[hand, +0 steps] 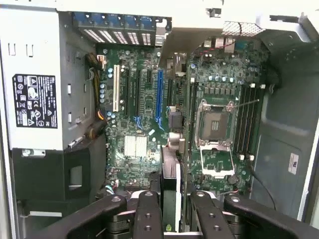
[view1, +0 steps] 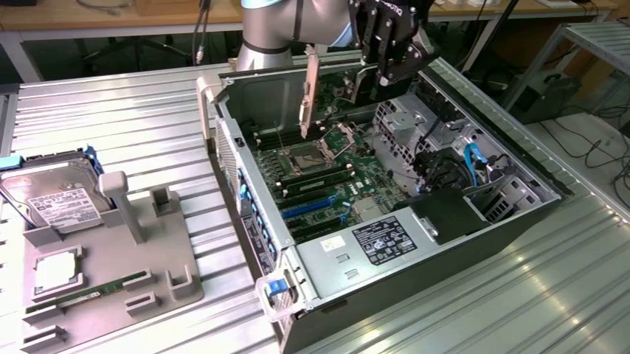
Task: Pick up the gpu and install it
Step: 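Insert the gpu into the slot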
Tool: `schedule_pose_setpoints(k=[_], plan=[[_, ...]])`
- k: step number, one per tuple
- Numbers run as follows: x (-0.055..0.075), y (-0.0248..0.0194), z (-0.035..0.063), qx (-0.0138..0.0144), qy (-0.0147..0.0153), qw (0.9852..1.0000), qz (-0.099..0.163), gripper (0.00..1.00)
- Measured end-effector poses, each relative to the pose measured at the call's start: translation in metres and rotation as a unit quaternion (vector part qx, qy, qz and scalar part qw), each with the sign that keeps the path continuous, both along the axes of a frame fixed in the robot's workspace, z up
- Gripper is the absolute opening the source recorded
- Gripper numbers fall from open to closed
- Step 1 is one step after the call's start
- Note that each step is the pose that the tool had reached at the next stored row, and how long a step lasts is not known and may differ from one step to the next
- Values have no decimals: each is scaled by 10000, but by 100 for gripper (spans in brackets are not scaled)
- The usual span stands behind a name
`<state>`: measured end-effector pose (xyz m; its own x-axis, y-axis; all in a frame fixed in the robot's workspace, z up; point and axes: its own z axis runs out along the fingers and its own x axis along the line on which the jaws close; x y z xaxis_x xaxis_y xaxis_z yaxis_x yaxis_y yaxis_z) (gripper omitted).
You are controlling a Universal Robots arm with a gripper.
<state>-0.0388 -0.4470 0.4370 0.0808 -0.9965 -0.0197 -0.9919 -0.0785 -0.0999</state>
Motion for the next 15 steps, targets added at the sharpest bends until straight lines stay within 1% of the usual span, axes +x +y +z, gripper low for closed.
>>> schedule_pose_setpoints(k=[1,5,7,15], plan=[[0,0,-15,1,0,9999,150,27],[0,0,-64,1,0,9999,151,27],[0,0,-128,1,0,9999,151,27],[0,0,-149,1,0,9999,151,27]])
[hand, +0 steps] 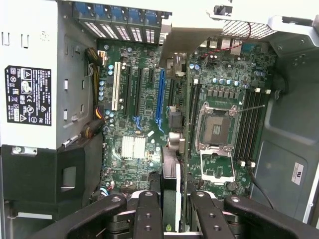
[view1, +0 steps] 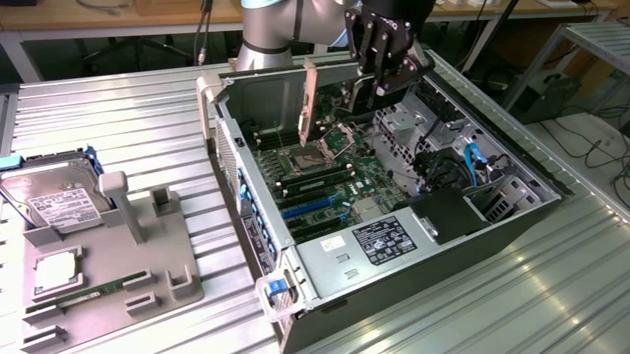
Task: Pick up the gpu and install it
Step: 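Insert the gpu into the slot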
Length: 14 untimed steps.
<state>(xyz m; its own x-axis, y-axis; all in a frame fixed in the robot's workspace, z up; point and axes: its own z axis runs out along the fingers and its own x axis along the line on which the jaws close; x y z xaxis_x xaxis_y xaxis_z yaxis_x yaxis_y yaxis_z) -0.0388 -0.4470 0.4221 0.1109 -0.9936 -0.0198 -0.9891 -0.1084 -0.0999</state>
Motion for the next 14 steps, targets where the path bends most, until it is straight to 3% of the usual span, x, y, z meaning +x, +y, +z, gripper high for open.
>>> schedule_pose_setpoints(k=[14], plan=[[0,0,-41,0,0,10000,0,27]])
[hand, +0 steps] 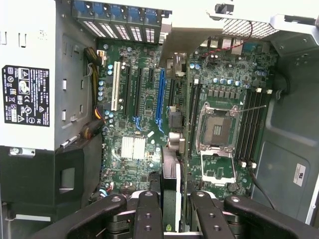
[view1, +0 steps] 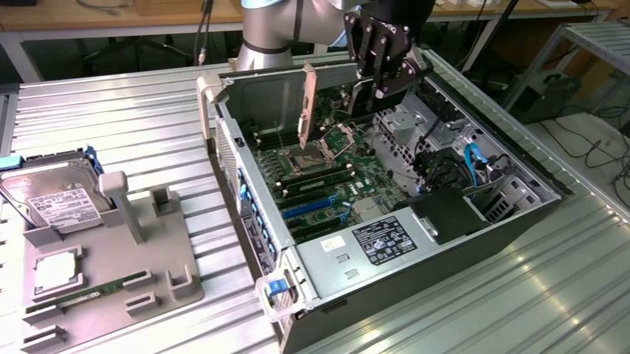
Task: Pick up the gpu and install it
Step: 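Insert the gpu into the slot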
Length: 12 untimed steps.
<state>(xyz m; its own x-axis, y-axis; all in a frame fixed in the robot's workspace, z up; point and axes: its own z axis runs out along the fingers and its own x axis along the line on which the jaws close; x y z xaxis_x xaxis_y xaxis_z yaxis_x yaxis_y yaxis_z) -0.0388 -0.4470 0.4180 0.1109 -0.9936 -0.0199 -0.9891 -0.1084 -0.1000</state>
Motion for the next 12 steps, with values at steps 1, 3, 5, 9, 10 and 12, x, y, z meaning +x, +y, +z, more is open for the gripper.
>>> schedule_pose_setpoints(k=[1,3,5,9,10,12], plan=[[0,0,-3,0,0,10000,0,27],[0,0,-8,0,0,10000,0,27],[0,0,-14,0,0,10000,0,27],[0,0,-28,0,0,10000,0,27],[0,-1,-31,0,0,10000,0,27],[0,-1,-37,0,0,10000,0,27]])
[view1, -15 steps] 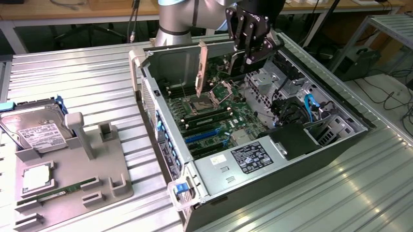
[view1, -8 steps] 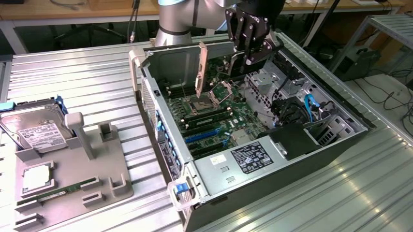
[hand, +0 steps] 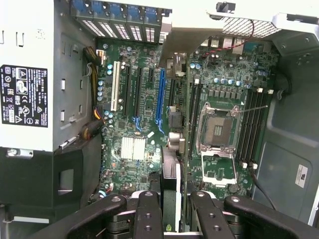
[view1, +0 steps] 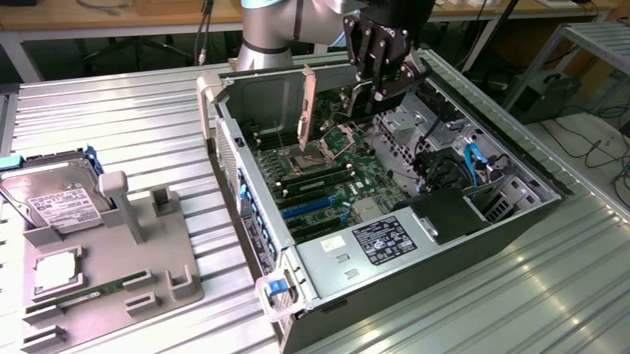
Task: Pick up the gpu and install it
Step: 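Insert the gpu into the slot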
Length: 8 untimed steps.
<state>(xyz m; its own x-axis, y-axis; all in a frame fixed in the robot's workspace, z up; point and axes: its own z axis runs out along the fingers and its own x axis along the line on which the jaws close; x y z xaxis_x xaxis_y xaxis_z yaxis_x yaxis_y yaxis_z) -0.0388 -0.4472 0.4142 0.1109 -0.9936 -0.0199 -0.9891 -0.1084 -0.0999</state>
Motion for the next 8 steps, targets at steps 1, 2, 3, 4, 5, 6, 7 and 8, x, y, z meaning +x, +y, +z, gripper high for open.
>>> schedule_pose_setpoints(k=[1,2,3,4,5,6,7,8], plan=[[0,0,-4,0,0,10000,0,27],[0,-1,-6,0,0,10000,1,27],[0,-1,-9,0,0,10000,0,27],[1,0,-14,0,0,10000,1,27],[0,0,-21,0,0,10000,0,27],[1,-1,-29,0,0,10000,1,27],[0,-1,-39,0,0,10000,0,27],[0,-2,-45,1,0,10000,0,27]])
